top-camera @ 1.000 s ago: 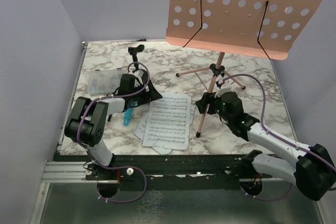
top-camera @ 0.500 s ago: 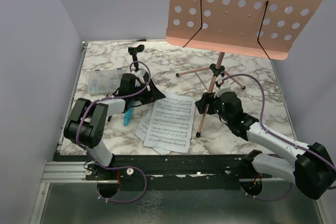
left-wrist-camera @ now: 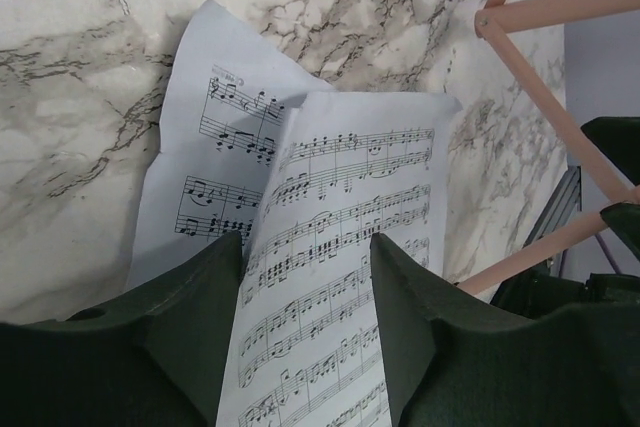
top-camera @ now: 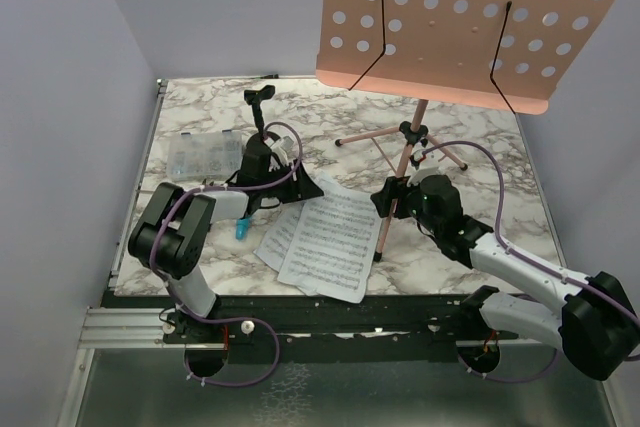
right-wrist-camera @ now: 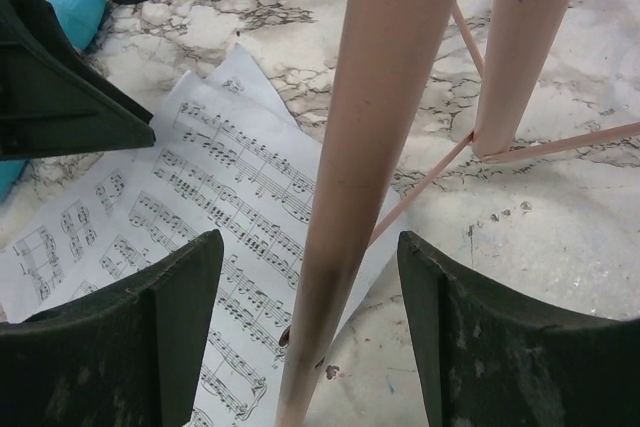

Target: Set up the instrument practice props

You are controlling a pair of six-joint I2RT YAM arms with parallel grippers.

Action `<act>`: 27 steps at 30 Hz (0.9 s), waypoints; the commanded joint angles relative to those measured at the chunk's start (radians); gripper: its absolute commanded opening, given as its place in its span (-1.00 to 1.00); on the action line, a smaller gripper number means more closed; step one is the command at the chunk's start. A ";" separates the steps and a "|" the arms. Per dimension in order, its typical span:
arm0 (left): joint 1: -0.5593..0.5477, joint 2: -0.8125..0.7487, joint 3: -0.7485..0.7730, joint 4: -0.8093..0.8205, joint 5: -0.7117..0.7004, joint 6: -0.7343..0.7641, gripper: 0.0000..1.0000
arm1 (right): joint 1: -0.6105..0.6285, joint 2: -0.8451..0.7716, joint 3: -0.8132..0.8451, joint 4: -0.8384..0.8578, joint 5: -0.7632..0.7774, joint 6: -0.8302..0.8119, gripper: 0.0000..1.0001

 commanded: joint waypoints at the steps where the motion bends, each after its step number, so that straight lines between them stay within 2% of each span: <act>1: -0.037 0.062 0.021 0.053 -0.016 0.034 0.08 | 0.008 -0.021 0.025 0.006 -0.026 -0.014 0.49; 12: -0.071 0.102 0.029 0.180 0.018 -0.006 -0.10 | 0.008 -0.037 0.049 -0.007 -0.063 -0.035 0.48; 17: -0.085 0.112 0.035 0.206 0.034 -0.021 -0.40 | 0.008 -0.061 0.047 -0.019 -0.056 -0.042 0.48; 23: -0.091 0.094 0.026 0.208 0.039 -0.022 -0.91 | 0.008 -0.107 0.038 -0.041 -0.045 -0.047 0.49; 25: -0.090 0.068 0.017 0.208 0.030 -0.022 -1.00 | 0.008 -0.120 0.037 -0.049 -0.044 -0.052 0.49; 27: -0.091 0.036 0.008 0.208 0.018 -0.023 -1.00 | 0.008 -0.133 0.041 -0.061 -0.045 -0.059 0.48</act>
